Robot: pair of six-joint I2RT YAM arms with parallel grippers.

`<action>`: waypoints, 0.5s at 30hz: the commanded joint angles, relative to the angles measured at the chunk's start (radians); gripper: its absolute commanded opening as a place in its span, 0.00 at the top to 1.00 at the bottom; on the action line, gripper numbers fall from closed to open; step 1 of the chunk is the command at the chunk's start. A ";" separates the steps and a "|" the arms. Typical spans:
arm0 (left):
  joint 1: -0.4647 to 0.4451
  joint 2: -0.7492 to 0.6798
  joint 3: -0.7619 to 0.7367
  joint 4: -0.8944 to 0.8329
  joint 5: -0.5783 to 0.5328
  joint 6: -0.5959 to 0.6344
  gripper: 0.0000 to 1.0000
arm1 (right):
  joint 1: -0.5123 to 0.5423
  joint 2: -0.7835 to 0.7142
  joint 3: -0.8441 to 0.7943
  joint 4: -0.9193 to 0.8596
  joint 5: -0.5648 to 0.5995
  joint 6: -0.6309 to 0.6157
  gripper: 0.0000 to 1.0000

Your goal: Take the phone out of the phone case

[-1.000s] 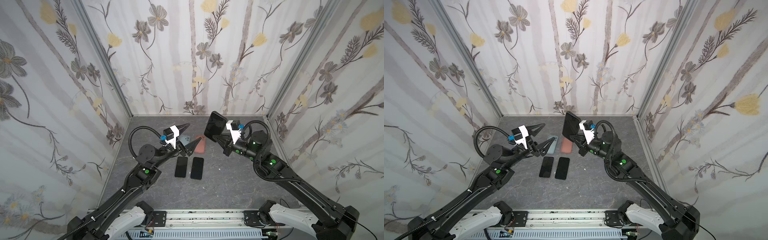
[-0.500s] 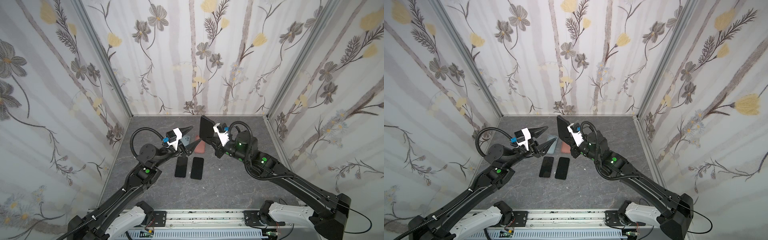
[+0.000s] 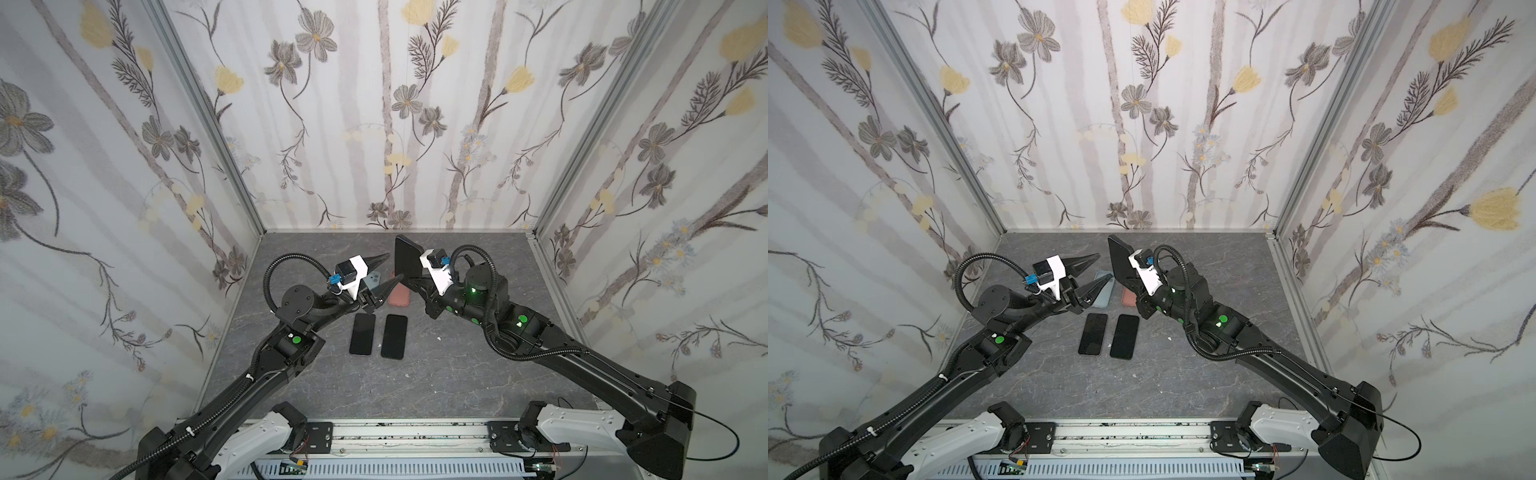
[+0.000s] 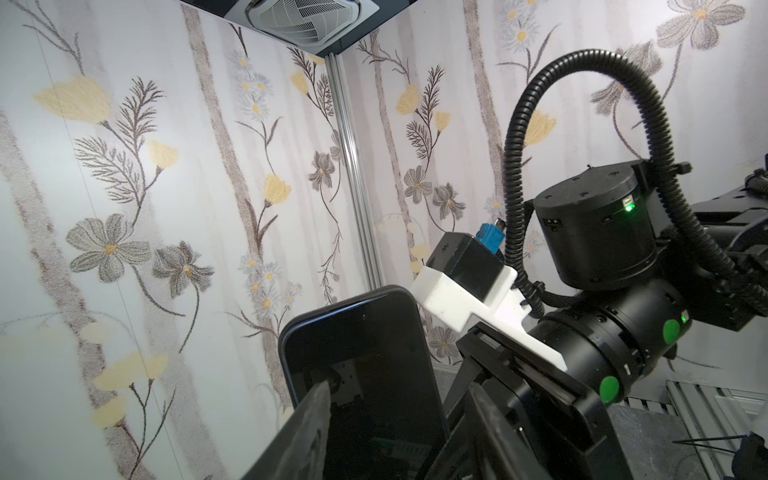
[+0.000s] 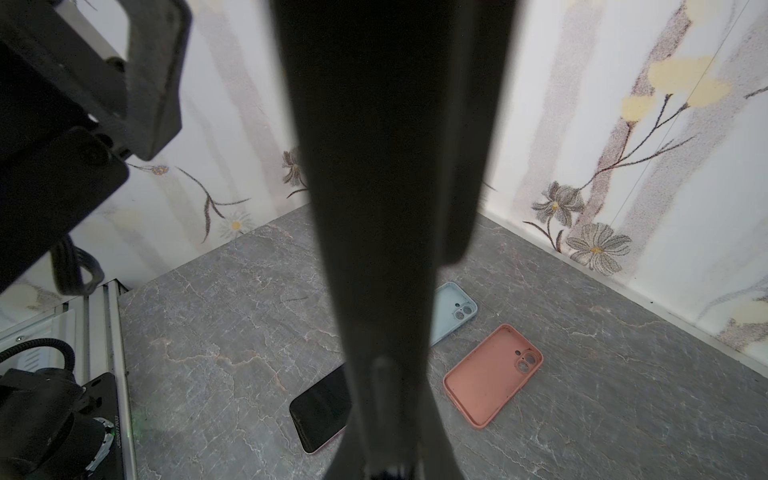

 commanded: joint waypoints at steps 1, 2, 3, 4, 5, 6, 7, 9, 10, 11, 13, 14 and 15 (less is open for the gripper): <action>0.000 0.001 0.008 0.023 -0.014 0.022 0.46 | 0.007 0.002 0.014 0.029 -0.019 -0.040 1.00; 0.000 0.002 0.009 0.024 -0.018 0.024 0.46 | 0.008 0.002 0.014 0.030 -0.025 -0.047 1.00; 0.001 0.002 0.010 0.024 -0.019 0.025 0.46 | 0.012 0.002 0.014 0.029 -0.030 -0.053 1.00; 0.001 0.002 0.011 0.023 -0.023 0.026 0.46 | 0.012 0.002 0.015 0.027 -0.034 -0.057 1.00; 0.001 0.003 0.012 0.023 -0.024 0.028 0.46 | 0.014 0.003 0.015 0.023 -0.037 -0.061 1.00; 0.000 0.002 0.015 0.023 -0.026 0.027 0.46 | 0.015 0.002 0.015 0.020 -0.040 -0.064 1.00; 0.000 0.002 0.016 0.023 -0.028 0.029 0.46 | 0.015 0.002 0.015 0.020 -0.043 -0.064 1.00; 0.000 -0.001 0.015 0.024 -0.035 0.032 0.46 | 0.018 0.002 0.012 0.018 -0.048 -0.070 1.00; 0.000 -0.002 0.013 0.024 -0.037 0.031 0.46 | 0.019 0.001 0.012 0.018 -0.049 -0.069 1.00; 0.001 -0.003 0.014 0.024 -0.037 0.032 0.46 | 0.020 0.002 0.012 0.018 -0.051 -0.072 1.00; 0.000 -0.004 0.014 0.024 -0.038 0.032 0.46 | 0.025 0.001 0.014 0.016 -0.057 -0.074 1.00; 0.001 -0.005 0.014 0.024 -0.040 0.033 0.46 | 0.026 0.002 0.014 0.016 -0.059 -0.076 1.00; 0.001 -0.006 0.014 0.024 -0.040 0.031 0.46 | 0.028 0.001 0.014 0.015 -0.059 -0.076 1.00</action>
